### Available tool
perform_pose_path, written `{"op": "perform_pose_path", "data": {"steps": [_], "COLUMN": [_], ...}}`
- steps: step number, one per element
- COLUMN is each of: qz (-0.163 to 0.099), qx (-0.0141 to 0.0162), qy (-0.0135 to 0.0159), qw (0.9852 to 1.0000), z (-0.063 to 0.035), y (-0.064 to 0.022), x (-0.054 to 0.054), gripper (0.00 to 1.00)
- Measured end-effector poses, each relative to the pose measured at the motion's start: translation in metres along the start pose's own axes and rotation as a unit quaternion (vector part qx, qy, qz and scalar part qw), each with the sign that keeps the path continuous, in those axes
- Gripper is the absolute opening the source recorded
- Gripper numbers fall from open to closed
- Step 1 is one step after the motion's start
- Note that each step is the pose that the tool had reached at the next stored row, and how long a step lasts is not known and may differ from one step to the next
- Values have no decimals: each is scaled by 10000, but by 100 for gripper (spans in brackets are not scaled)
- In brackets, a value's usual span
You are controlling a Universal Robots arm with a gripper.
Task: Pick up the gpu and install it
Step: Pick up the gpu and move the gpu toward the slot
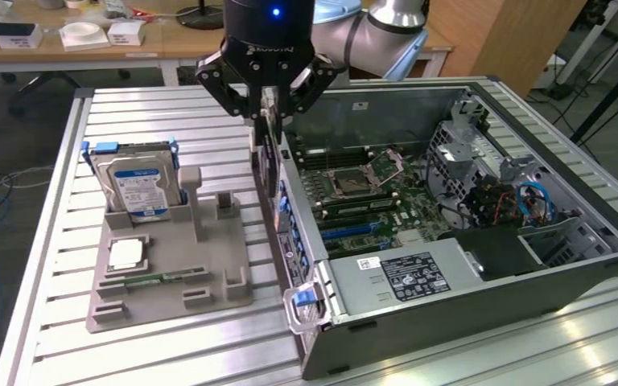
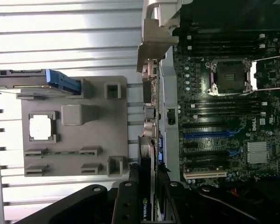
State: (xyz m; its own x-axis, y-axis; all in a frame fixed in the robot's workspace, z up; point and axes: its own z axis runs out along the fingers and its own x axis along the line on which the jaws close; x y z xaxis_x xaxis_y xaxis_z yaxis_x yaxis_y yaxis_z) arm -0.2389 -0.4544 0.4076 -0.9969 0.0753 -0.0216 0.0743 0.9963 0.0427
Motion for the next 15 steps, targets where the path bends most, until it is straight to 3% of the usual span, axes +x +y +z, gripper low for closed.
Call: {"op": "perform_pose_path", "data": {"steps": [15], "qz": [0], "qx": [0], "qy": [0], "qw": [10000], "z": [-2], "y": [25], "x": [-161], "gripper": [26]}}
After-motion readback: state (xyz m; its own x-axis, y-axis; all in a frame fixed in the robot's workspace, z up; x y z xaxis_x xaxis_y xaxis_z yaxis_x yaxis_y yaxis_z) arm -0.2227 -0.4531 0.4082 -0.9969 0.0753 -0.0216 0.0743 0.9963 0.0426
